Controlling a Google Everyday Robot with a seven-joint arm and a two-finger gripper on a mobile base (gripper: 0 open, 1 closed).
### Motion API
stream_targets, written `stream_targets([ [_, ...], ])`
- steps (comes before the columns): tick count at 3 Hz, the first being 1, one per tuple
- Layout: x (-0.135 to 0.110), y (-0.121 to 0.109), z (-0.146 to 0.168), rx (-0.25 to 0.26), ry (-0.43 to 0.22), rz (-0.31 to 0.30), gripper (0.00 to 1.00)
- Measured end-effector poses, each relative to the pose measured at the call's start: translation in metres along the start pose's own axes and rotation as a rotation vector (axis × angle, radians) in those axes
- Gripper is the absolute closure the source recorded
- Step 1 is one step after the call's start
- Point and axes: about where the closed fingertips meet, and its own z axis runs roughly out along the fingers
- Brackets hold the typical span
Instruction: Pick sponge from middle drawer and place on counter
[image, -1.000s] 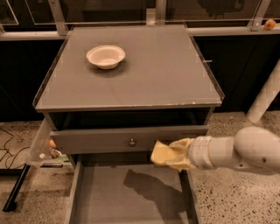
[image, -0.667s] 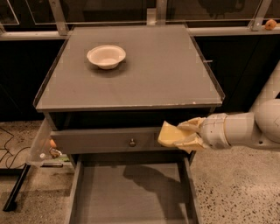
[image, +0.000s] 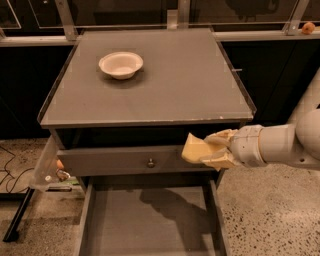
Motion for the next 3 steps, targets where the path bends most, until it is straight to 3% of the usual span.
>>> stream_targets([
  [2, -0.075, -0.039, -0.058, 0.111, -0.015, -0.180, 1.00],
  [3, -0.106, -0.079, -0.074, 0.119, -0.019, -0.233, 1.00],
])
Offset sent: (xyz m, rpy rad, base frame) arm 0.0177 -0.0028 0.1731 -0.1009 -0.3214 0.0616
